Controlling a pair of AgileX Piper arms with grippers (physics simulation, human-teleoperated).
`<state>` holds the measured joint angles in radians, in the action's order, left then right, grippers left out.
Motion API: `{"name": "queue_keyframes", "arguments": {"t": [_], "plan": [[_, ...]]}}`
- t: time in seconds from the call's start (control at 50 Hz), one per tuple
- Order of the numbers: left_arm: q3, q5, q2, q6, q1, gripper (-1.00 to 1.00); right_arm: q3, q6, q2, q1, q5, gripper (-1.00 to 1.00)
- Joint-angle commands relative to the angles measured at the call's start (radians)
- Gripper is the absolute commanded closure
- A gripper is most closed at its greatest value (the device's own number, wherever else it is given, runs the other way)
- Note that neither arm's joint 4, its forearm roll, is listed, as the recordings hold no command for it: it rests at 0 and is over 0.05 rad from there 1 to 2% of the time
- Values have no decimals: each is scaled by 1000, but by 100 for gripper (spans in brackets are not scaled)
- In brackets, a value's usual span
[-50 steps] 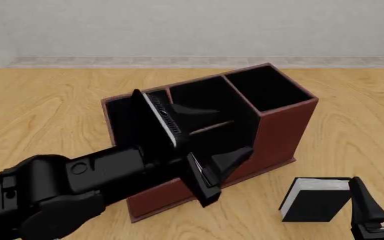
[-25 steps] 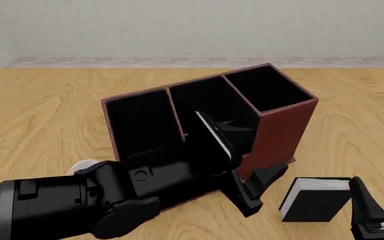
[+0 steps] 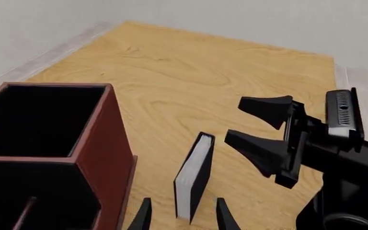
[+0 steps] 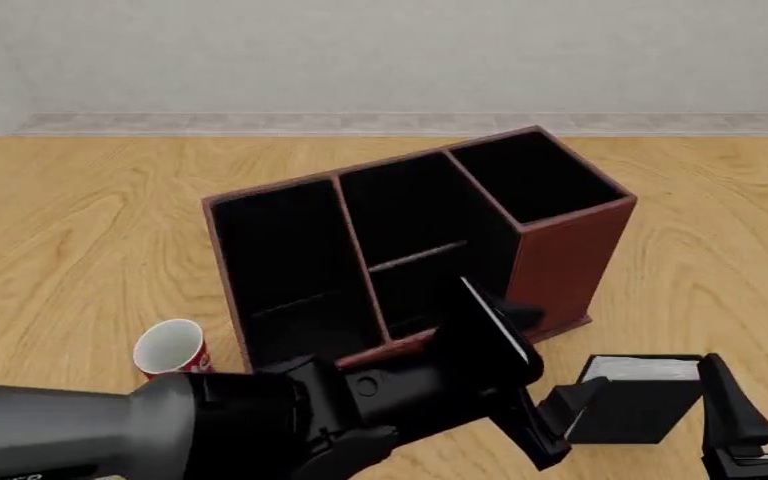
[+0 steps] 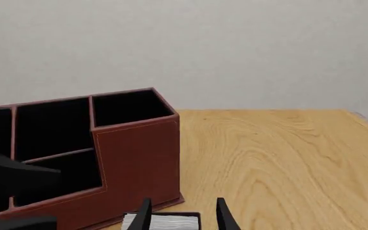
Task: Pick up the book and place it in the back compartment of the caddy.
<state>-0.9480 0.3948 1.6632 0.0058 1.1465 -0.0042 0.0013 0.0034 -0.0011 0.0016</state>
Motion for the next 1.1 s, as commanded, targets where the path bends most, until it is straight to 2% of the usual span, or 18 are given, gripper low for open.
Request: {"name": "queue_keyframes", "arguments": {"t": [0.02,0.16,0.3,0.68,0.88,1.1], "plan": [[-21,36,74,-6,8,-100,-1,1,-1,0,3,-100],[-20,84,112,8,0,-100,0,2,1,0,2,-100],[-49,77,136,4,-20,-100,-1,-1,-1,0,1,-100],[-119,54,220,8,-4,-100,2,1,2,0,-3,-100],[-187,14,309,15,-9,-100,-1,2,0,-1,2,-100],[-213,2,347,7,-11,-100,-1,2,-1,-1,3,-100]]}}
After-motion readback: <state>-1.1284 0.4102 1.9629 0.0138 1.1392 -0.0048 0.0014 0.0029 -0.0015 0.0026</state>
